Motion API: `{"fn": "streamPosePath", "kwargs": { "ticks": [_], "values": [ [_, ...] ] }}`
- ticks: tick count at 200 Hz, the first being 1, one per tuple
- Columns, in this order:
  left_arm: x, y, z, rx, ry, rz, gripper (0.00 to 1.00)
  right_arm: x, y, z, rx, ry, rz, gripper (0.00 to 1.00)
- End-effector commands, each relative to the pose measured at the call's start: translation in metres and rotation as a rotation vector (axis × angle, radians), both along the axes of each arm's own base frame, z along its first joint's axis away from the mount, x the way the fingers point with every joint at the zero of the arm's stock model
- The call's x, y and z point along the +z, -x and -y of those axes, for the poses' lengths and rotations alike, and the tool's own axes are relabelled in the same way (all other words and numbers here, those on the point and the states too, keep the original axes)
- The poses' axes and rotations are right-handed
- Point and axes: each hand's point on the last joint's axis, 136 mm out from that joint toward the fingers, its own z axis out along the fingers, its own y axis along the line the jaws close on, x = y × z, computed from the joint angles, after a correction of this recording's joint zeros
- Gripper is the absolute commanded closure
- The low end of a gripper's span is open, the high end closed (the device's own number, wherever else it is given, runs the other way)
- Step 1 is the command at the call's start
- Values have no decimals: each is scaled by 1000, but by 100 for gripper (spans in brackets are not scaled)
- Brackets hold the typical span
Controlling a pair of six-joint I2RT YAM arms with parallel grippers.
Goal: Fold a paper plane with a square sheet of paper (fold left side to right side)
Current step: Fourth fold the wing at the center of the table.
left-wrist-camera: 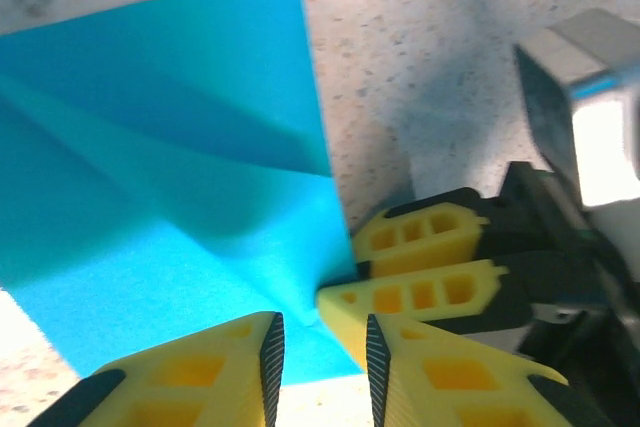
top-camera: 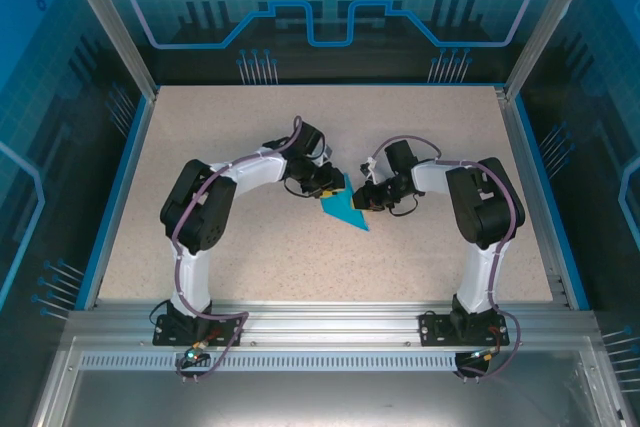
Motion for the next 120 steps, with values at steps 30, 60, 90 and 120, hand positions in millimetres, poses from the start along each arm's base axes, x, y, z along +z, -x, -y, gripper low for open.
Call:
{"fn": "streamPosePath", "kwargs": {
  "ticks": [30,60,90,120],
  "values": [
    [-15,-4,18,-62,-7,-29,69,-33,12,24,-50,112,-114,85],
    [-28,-6,15,-61,-41,-46,69,-34,13,24,-50,112,-121,84],
    [-37,-10,14,-59,-57,-49,69,-35,14,24,-50,114,-125,84],
    [-50,-10,8,-54,-93,-66,69,-32,13,23,-49,107,-120,84]
  ]
}}
